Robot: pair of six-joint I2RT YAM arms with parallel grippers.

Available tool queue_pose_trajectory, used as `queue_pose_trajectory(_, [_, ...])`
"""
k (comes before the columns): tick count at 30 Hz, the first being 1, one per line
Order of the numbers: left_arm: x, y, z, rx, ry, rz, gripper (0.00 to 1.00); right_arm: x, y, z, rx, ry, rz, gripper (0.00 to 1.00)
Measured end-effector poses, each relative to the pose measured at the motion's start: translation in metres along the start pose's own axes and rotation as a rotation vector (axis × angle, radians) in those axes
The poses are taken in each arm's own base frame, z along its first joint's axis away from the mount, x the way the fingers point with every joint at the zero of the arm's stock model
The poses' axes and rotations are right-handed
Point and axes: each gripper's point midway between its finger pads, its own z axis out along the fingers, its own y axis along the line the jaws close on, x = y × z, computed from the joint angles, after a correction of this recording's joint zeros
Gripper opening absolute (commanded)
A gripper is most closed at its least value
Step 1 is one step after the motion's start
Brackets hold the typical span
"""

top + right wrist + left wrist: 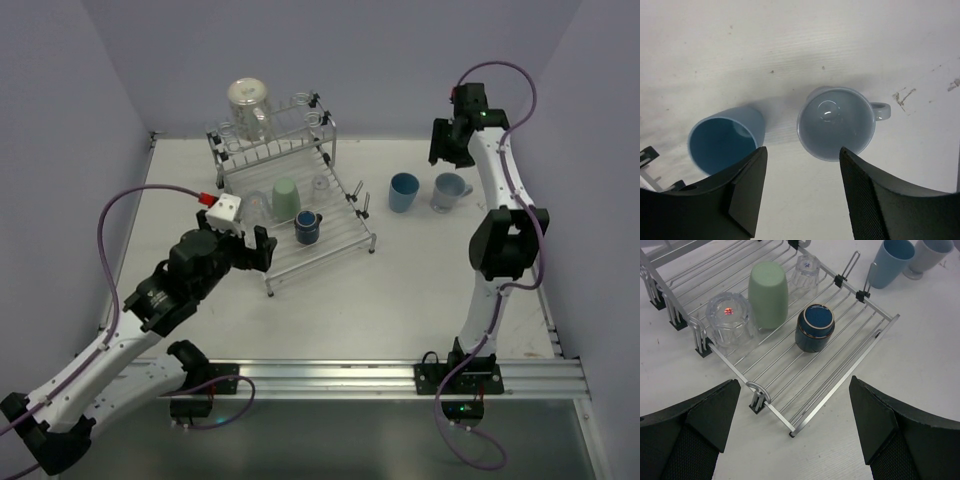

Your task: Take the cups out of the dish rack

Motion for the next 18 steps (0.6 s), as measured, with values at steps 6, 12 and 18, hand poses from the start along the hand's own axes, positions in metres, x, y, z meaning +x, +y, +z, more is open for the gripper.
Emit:
queue_pose_trajectory(6, [-0.004,-0.016,0.013,0.046,0.044,-0.011,1.0,0.0,0.008,-0.023,-0.058,-0.057,0.038,0.65])
queue_pose_trajectory(12, [0.004,-0.037,0.038,0.093,0.125,-0.066,1.0,0.018,0.027,-0.07,-0.198,-0.19,0.114,0.74])
queue_pose_trajectory(18, [0.04,-0.048,0.074,0.078,0.252,-0.111,1.0,0.045,0.077,-0.138,-0.435,-0.39,0.114,0.79])
